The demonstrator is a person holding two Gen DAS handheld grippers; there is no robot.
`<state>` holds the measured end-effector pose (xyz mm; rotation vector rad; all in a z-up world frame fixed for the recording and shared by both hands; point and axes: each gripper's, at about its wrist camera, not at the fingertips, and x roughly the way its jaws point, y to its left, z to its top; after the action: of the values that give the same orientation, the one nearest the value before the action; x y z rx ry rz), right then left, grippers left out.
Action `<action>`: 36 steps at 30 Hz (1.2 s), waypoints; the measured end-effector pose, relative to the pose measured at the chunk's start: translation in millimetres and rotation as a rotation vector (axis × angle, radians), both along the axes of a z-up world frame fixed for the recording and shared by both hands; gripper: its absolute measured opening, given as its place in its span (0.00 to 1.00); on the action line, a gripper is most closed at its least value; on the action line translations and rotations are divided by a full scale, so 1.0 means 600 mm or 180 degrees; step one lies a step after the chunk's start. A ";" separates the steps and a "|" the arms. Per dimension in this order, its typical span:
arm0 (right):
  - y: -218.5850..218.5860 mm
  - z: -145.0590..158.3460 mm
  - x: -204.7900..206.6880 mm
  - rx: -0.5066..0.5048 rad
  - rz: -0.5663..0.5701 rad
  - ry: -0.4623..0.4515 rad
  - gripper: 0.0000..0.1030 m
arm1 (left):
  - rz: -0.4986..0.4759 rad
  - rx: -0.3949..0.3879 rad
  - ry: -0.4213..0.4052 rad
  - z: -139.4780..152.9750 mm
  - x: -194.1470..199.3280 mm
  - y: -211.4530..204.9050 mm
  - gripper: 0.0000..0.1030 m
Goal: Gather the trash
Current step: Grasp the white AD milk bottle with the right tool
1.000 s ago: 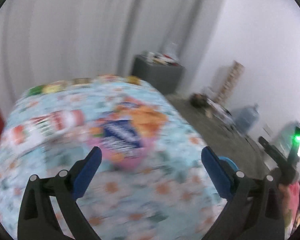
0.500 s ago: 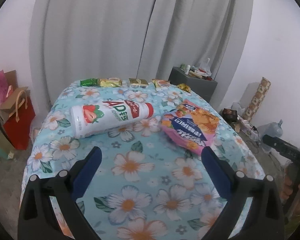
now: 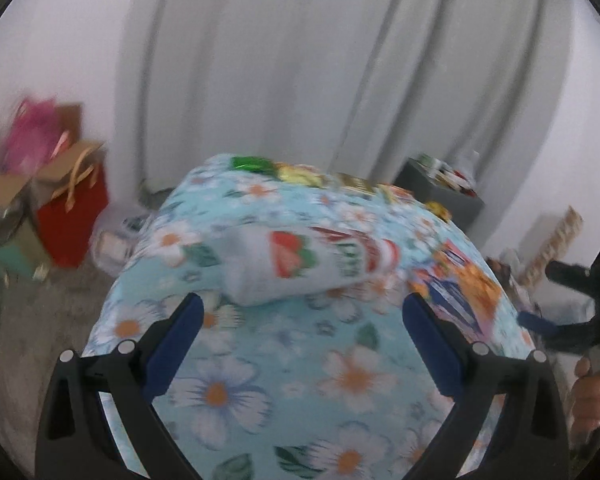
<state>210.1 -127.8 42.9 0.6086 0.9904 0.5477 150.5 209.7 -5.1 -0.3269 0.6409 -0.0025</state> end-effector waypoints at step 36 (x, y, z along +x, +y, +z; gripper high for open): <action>0.195 -0.108 -0.024 0.0384 0.0719 0.1011 0.56 | 0.0382 -0.0180 0.0024 -0.007 -0.069 0.100 0.95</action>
<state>195.9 -10.8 -21.8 0.7096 1.3434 0.7288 109.2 269.6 -9.3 -0.4198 0.6285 0.0955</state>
